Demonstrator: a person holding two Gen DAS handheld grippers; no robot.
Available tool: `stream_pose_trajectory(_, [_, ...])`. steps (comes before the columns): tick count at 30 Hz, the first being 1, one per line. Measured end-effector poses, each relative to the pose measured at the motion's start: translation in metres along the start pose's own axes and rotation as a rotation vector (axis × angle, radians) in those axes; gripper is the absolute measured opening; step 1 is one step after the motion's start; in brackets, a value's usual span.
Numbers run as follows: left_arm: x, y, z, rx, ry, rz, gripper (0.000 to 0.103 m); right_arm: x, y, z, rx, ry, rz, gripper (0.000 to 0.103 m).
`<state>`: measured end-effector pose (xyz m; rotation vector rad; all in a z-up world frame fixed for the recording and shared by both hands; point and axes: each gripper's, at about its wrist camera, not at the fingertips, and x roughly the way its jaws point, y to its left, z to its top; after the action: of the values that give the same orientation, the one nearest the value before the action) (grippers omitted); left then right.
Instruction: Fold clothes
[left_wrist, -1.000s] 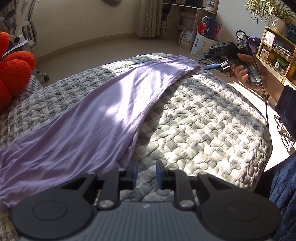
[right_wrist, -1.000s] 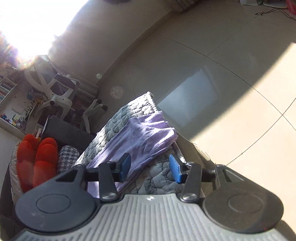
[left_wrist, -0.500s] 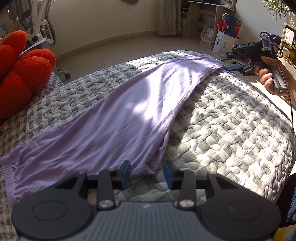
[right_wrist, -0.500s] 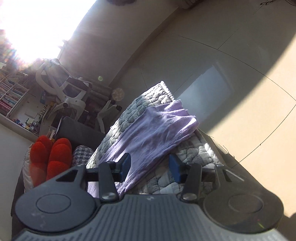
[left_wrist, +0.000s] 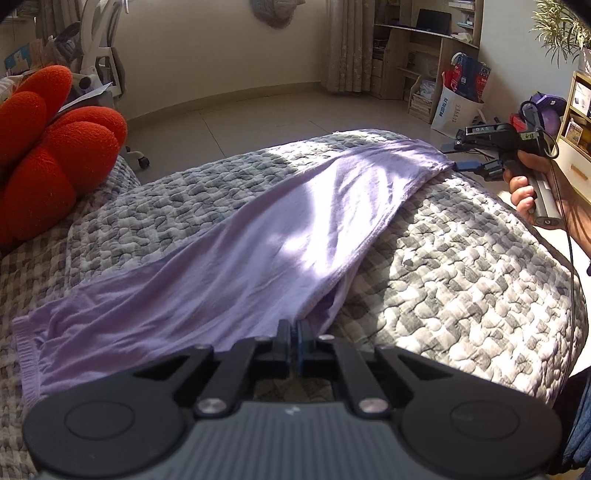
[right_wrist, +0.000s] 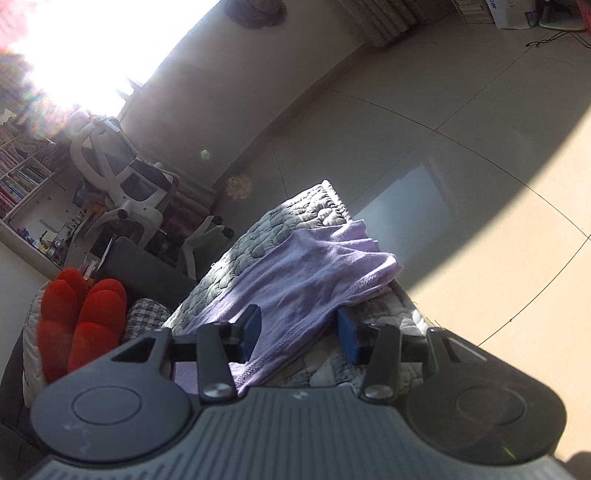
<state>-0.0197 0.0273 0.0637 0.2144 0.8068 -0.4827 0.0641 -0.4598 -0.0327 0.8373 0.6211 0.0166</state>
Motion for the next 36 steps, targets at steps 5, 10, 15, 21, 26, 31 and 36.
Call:
stream_pose_trajectory(5, [-0.003,0.002,0.003,-0.025,-0.018,-0.016,0.003,0.001,-0.006,0.001,0.041,-0.018,-0.016,0.037])
stream_pose_trajectory(10, [-0.006,0.0,0.004,-0.031,-0.03,-0.023,0.003,0.004,-0.015,0.0,0.14,-0.037,-0.039,0.025])
stream_pose_trajectory(15, [-0.009,0.005,0.002,-0.041,-0.03,-0.039,0.003,0.009,-0.007,0.001,0.075,-0.092,-0.103,0.002])
stream_pose_trajectory(21, [-0.025,0.001,0.003,0.004,-0.068,-0.064,0.003,-0.001,0.021,0.022,-0.04,-0.156,-0.111,0.002])
stream_pose_trajectory(26, [-0.026,-0.008,-0.008,0.053,-0.047,-0.087,0.003,-0.002,0.033,0.031,-0.159,-0.129,-0.155,0.002])
stream_pose_trajectory(31, [-0.028,-0.008,-0.01,0.065,-0.047,-0.095,0.003,-0.015,0.047,0.041,-0.231,-0.149,-0.105,0.002])
stream_pose_trajectory(36, [-0.018,-0.019,-0.018,0.132,0.004,-0.086,0.003,-0.018,0.049,0.038,-0.283,-0.164,-0.104,0.002])
